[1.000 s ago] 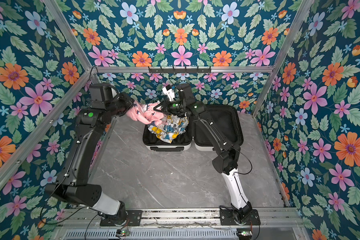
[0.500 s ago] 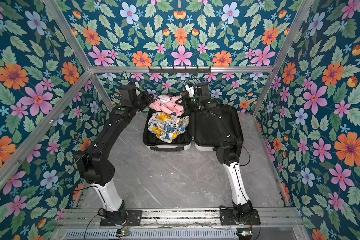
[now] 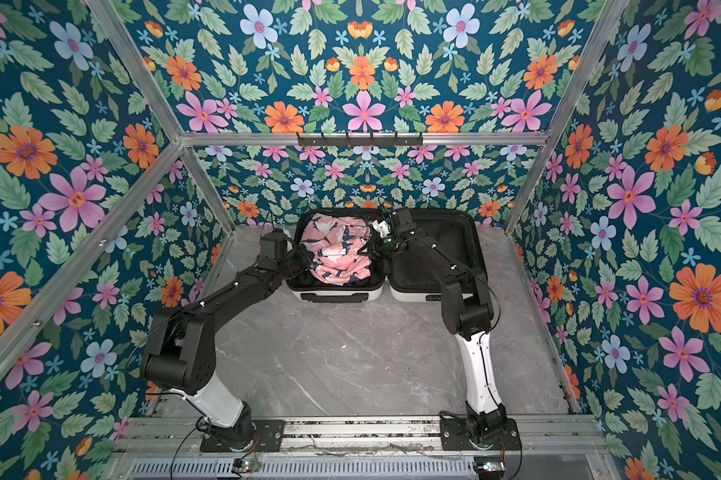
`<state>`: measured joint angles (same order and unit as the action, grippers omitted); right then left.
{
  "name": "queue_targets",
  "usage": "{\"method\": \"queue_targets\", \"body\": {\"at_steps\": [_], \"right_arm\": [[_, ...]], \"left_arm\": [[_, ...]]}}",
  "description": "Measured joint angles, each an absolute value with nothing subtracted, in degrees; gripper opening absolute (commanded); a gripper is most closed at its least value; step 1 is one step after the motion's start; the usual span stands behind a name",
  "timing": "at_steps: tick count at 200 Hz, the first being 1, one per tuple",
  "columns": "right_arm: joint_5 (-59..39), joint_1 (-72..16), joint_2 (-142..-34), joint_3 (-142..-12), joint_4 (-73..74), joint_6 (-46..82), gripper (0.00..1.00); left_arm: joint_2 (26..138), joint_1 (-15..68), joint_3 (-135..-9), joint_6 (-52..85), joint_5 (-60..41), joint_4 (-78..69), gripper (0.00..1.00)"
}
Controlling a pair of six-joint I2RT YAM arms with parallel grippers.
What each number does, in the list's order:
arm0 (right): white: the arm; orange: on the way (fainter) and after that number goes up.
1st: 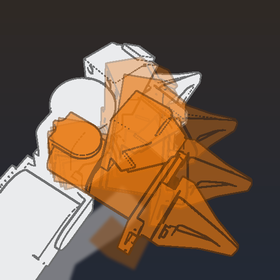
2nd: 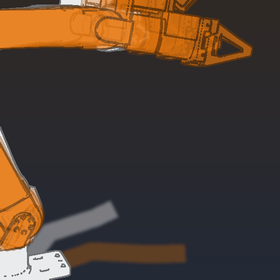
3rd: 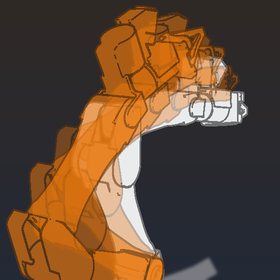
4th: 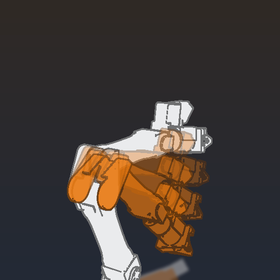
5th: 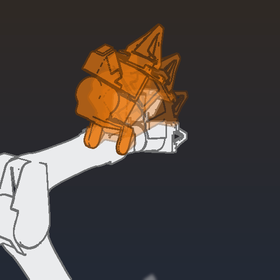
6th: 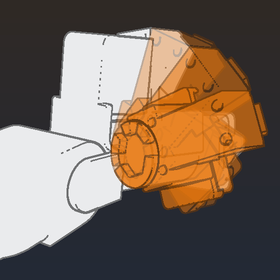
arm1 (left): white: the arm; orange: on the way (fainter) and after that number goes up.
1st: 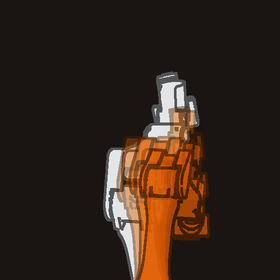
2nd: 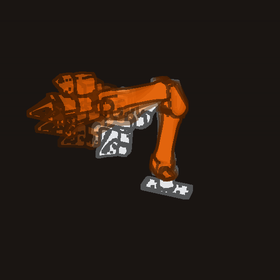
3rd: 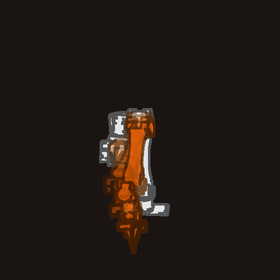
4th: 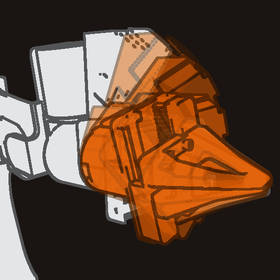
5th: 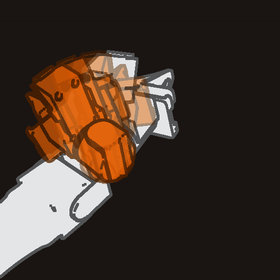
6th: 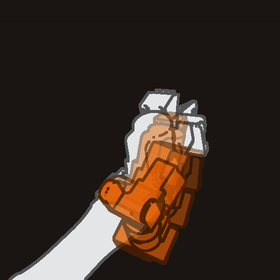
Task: Pack the luggage
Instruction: 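Lift the pink shorts with both grippers and lower them into the suitcase, then open both grippers over the shorts and withdraw them from the suitcase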
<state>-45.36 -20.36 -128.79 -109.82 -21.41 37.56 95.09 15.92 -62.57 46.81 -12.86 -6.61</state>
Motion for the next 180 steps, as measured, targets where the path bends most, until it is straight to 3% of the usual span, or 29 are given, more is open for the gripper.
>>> {"method": "queue_targets", "body": {"at_steps": [21,34,48,61,76,98,134,152,180], "right_arm": [[-44.93,-20.47,-128.86,-108.07,-22.22,37.45,0.0],[-44.86,-20.6,-128.66,-107.39,-22.52,37.17,0.01],[-43.13,-20.91,-128.16,-106.24,-23.07,37.06,0.14],[-42.54,-20.88,-127.85,-105.51,-23.7,37.12,0.28],[-41.87,-20.84,-127.0,-105.25,-24.62,37.08,0.39],[-41.08,-20.75,-124.27,-105.89,-25.26,37.08,0.49],[-38.94,-19.9,-119.17,-108.22,-25.98,37.1,0.52],[-37.54,-19.81,-118.32,-109.93,-26.04,37.17,0.5],[-37.41,-21.54,-122.39,-115.66,-26.48,38.04,0.39]], "left_arm": [[93.95,16.47,-59.72,47.68,-12.53,-6.63,0.0],[93.62,16.56,-58.3,47.9,-12.47,-6.37,0.19],[94.06,16.47,-57.71,48.1,-11.62,-5.41,0.31],[94.94,16.4,-57.93,48.36,-11.18,-4.1,0.53],[95.18,16.36,-59.02,48.66,-10.81,-2.92,0.62],[92.73,15.94,-60.66,48.01,-9.69,-0.64,0.65],[86.7,14.9,-65.52,46.06,-7.16,4.78,0.68],[86.06,14.81,-69.41,44.27,-7.16,6.92,0.68],[90.26,14.83,-74.56,41.67,-9.89,7.46,0.64]]}}
